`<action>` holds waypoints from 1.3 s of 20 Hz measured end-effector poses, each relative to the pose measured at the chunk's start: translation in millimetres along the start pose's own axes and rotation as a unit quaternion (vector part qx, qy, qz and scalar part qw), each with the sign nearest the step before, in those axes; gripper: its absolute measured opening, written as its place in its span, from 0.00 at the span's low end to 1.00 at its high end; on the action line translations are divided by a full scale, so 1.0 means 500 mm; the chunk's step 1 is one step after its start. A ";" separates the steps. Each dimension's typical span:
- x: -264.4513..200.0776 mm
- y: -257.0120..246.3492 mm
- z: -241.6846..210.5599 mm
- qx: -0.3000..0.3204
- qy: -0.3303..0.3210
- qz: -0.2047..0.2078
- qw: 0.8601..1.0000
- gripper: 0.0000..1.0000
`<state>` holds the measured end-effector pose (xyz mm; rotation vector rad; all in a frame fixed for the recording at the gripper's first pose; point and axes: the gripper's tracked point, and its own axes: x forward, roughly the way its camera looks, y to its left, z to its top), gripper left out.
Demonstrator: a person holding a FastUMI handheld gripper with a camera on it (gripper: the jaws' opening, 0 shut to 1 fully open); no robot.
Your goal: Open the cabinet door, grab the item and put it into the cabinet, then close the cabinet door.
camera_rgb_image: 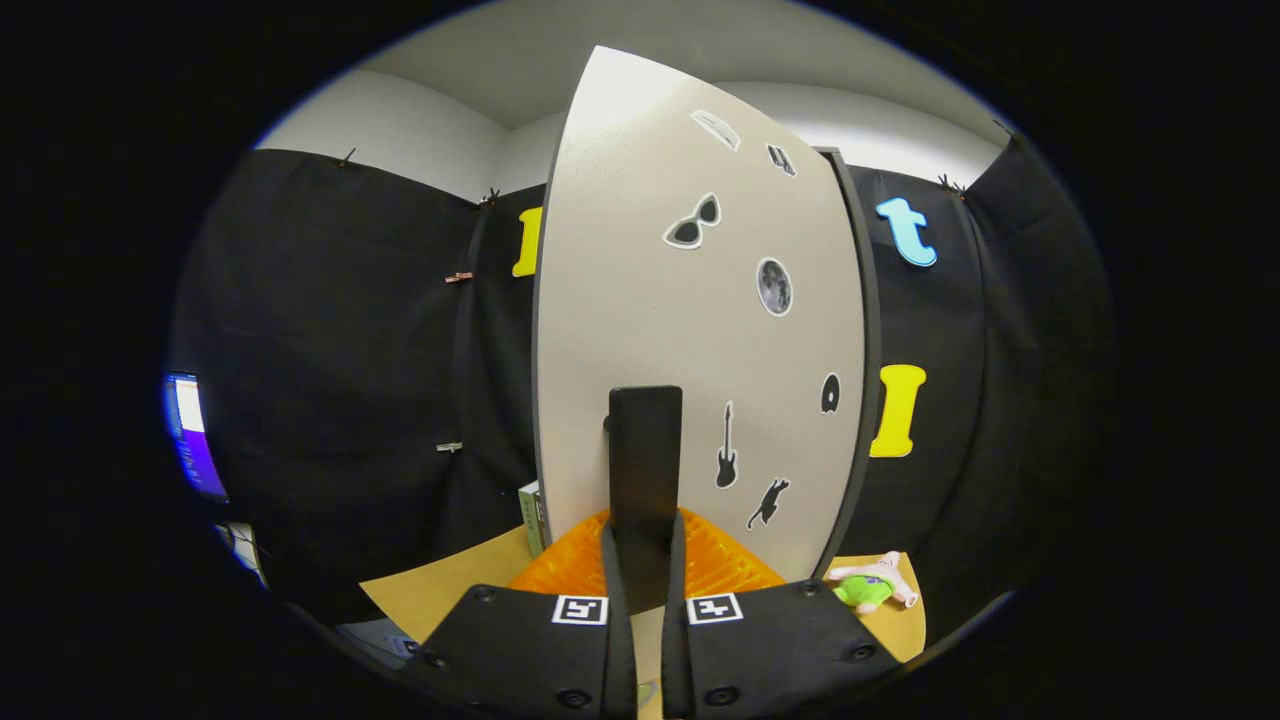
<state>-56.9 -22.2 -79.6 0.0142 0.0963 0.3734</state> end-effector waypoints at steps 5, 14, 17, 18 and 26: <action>-0.031 -0.041 0.000 0.005 -0.001 -0.034 0.999 0.13; -0.053 -0.101 0.004 -0.008 -0.005 -0.099 0.995 0.12; -0.060 -0.125 0.005 -0.013 -0.005 -0.119 0.993 0.12; -0.064 -0.130 0.005 -0.013 -0.006 -0.127 0.992 0.12; -0.070 -0.151 0.008 0.001 -0.010 -0.154 0.988 0.08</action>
